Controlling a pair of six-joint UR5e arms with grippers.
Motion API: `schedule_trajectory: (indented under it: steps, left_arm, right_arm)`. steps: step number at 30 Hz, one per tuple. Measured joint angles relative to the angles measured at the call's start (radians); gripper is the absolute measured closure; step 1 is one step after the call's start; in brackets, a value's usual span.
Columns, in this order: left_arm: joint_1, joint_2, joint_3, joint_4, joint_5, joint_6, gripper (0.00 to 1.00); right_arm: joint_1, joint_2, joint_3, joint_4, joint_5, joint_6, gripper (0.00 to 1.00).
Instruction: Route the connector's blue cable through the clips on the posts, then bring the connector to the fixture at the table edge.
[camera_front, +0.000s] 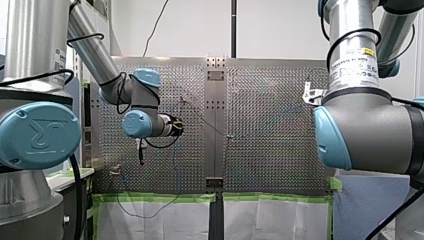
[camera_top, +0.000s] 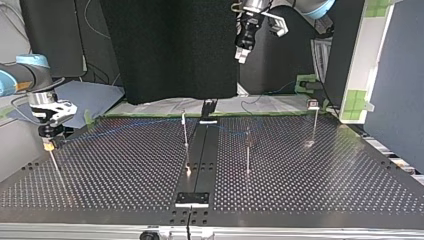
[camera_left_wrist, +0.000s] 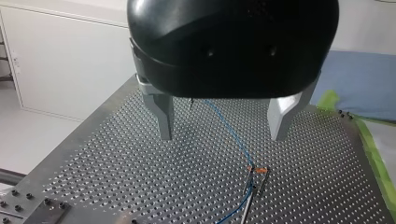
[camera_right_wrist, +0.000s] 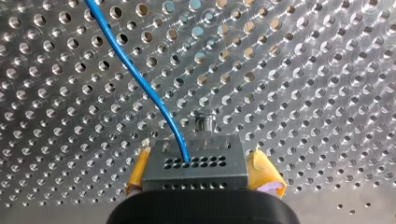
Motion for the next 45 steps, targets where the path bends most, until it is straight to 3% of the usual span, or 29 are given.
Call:
schedule_trajectory:
  steps: [7, 8, 15, 45]
  left_arm:
    - [0.000, 0.000, 0.000, 0.000, 0.000, 0.000, 0.01]
    - [0.000, 0.000, 0.000, 0.000, 0.000, 0.000, 0.01]
    - [0.000, 0.000, 0.000, 0.000, 0.000, 0.000, 0.01]
    - [0.000, 0.000, 0.000, 0.000, 0.000, 0.000, 0.01]
  right_arm:
    - [0.000, 0.000, 0.000, -0.001, 0.002, 0.000, 0.16]
    - [0.000, 0.000, 0.000, -0.001, 0.002, 0.000, 0.11]
    - [0.004, 0.000, 0.000, 0.000, 0.002, 0.000, 0.06]
    - [0.001, 0.000, 0.000, 0.010, 0.001, 0.000, 0.06]
